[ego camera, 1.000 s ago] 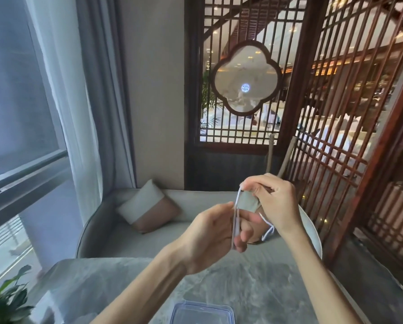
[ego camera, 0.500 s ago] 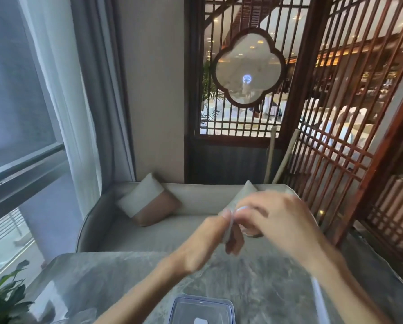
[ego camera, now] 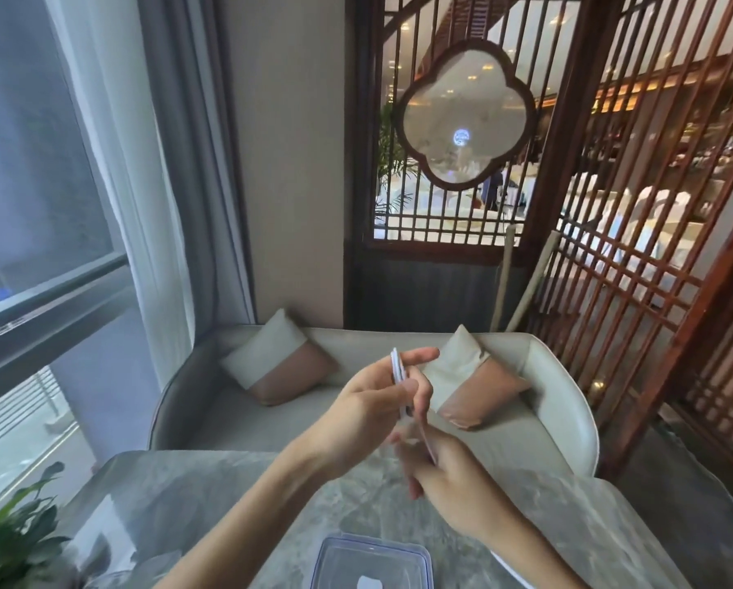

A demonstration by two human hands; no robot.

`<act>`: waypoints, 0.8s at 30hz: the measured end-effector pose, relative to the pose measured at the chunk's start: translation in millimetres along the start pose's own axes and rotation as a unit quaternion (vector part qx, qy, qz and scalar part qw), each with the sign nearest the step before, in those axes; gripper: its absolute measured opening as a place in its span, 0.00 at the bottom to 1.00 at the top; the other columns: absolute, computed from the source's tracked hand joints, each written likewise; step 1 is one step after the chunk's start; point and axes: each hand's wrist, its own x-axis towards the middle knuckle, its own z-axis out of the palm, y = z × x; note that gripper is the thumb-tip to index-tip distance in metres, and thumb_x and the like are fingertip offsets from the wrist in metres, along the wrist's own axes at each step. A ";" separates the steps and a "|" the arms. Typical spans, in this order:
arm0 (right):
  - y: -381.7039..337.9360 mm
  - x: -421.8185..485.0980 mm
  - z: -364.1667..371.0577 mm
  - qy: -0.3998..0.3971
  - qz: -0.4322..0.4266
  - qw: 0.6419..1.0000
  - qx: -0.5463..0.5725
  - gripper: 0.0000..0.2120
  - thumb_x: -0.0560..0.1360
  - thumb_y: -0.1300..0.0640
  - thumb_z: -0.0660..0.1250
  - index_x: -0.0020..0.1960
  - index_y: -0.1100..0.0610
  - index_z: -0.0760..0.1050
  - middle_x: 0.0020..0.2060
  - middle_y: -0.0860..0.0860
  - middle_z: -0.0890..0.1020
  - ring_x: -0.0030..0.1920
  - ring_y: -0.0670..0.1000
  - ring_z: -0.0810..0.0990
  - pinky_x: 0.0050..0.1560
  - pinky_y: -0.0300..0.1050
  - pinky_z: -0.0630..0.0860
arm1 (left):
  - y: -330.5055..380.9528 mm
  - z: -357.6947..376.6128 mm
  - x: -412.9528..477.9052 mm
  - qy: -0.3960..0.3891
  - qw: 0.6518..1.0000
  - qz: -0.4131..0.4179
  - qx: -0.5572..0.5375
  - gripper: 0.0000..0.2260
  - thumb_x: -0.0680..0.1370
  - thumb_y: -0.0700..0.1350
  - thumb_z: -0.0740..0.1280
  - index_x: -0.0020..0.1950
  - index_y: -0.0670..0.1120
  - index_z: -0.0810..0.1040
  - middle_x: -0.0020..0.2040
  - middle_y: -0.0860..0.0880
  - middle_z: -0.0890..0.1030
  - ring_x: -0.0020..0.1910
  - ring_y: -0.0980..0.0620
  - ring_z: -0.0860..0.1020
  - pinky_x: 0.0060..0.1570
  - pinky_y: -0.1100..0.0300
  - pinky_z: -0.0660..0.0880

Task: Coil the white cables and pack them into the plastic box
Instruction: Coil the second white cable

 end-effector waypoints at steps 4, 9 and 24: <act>-6.7 -22.7 6.4 -0.046 0.025 0.998 0.038 0.08 0.79 0.49 0.61 0.55 0.39 0.75 0.27 0.49 0.78 0.27 0.41 0.73 0.34 0.32 0.69 | 6.2 -10.8 14.0 0.106 0.992 0.043 -0.059 0.18 0.73 0.31 0.61 0.62 0.32 0.71 0.40 0.45 0.76 0.42 0.51 0.75 0.50 0.61 0.72; -29.1 -43.8 2.4 -0.093 0.012 0.972 -0.216 0.11 0.81 0.49 0.62 0.61 0.37 0.70 0.32 0.50 0.80 0.33 0.46 0.77 0.45 0.41 0.76 | 0.0 -37.0 26.7 0.224 0.973 0.048 0.031 0.14 0.71 0.30 0.59 0.53 0.39 0.76 0.37 0.46 0.77 0.44 0.50 0.72 0.49 0.58 0.68; -30.2 19.1 -8.2 -0.009 0.019 1.000 -0.016 0.14 0.81 0.48 0.63 0.39 0.47 0.79 0.31 0.50 0.79 0.29 0.43 0.75 0.37 0.38 0.72 | 9.1 21.3 -15.5 -0.026 0.996 0.052 -0.063 0.30 0.83 0.55 0.45 0.65 0.32 0.71 0.34 0.42 0.71 0.33 0.48 0.71 0.33 0.52 0.70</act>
